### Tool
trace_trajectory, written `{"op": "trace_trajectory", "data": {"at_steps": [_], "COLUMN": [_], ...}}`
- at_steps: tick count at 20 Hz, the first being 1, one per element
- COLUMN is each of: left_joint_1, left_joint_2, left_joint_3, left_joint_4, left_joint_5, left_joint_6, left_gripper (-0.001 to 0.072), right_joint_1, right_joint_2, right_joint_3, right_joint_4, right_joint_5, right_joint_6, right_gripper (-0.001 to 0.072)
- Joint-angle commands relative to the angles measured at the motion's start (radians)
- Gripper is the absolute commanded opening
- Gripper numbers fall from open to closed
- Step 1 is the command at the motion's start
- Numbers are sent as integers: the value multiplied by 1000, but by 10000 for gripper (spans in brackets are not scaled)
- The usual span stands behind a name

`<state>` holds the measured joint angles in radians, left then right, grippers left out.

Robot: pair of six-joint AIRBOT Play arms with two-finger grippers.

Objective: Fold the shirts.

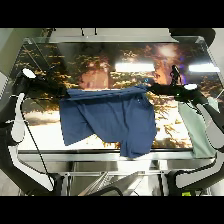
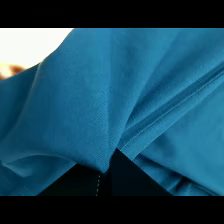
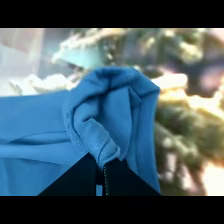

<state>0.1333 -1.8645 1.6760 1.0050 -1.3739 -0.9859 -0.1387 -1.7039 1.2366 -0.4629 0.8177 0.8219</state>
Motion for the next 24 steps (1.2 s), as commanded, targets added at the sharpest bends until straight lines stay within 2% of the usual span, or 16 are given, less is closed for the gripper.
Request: {"op": "trace_trajectory", "data": {"at_steps": [1,7,14,16,17,18,19,20,21,24], "left_joint_1": [2,2,-26,-46,-53,-60,-61,-61,-52,13], "left_joint_2": [-4,-4,-3,-3,-3,-3,-3,-2,-1,65], "left_joint_3": [0,-24,-23,-6,18,54,102,149,199,193], "left_joint_4": [39,199,205,206,205,206,206,208,208,207], "left_joint_5": [-58,-67,-66,-82,-103,-134,-179,-214,-239,-249], "left_joint_6": [-8,-36,-36,-36,-39,-56,-70,-93,-153,-253], "left_gripper": [17,17,17,19,19,20,125,505,702,703], "right_joint_1": [-9,-7,21,21,17,11,4,-5,-21,-85], "right_joint_2": [-3,-53,-72,-65,-52,-31,-6,23,59,172], "right_joint_3": [-1,-2,-2,1,3,5,19,38,54,57], "right_joint_4": [-157,-166,-160,-110,-61,-9,18,20,21,-48], "right_joint_5": [30,39,63,103,137,172,217,255,292,411], "right_joint_6": [80,93,95,94,90,80,76,77,77,117], "right_gripper": [16,15,16,17,38,233,470,506,502,492]}}
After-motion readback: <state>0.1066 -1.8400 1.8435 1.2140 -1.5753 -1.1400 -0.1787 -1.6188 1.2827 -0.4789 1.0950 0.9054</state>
